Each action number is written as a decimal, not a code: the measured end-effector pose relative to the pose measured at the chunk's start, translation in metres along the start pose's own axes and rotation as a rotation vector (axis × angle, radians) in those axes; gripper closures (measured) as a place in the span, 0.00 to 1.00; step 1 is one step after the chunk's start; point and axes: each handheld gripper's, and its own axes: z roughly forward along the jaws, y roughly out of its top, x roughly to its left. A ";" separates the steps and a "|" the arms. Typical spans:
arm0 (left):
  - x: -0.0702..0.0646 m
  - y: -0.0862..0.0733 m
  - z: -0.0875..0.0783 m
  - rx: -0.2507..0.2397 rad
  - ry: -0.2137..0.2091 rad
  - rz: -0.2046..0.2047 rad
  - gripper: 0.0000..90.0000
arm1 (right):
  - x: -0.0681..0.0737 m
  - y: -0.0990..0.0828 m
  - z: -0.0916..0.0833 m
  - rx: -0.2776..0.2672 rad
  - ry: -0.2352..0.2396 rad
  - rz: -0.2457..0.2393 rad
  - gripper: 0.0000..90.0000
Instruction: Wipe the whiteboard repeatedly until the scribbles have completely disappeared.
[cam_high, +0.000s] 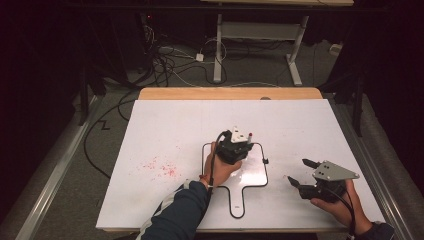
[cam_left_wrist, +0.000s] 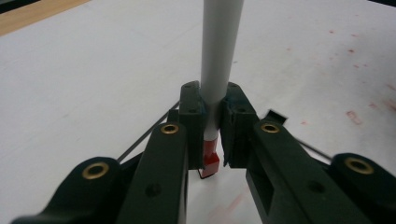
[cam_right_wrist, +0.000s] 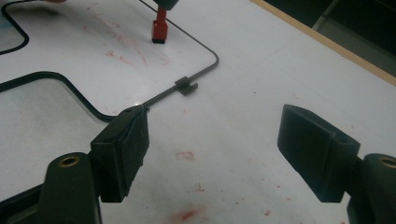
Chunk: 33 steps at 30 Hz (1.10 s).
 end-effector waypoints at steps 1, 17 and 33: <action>-0.006 0.002 0.003 0.000 -0.013 0.012 0.87 | 0.000 0.000 0.000 -0.001 -0.001 -0.001 0.28; -0.001 -0.001 -0.009 0.041 0.004 -0.016 0.87 | -0.004 -0.001 -0.003 0.001 -0.026 0.012 0.29; -0.009 -0.009 -0.012 -0.001 -0.037 -0.003 0.87 | -0.001 0.001 0.000 0.005 -0.012 0.001 0.29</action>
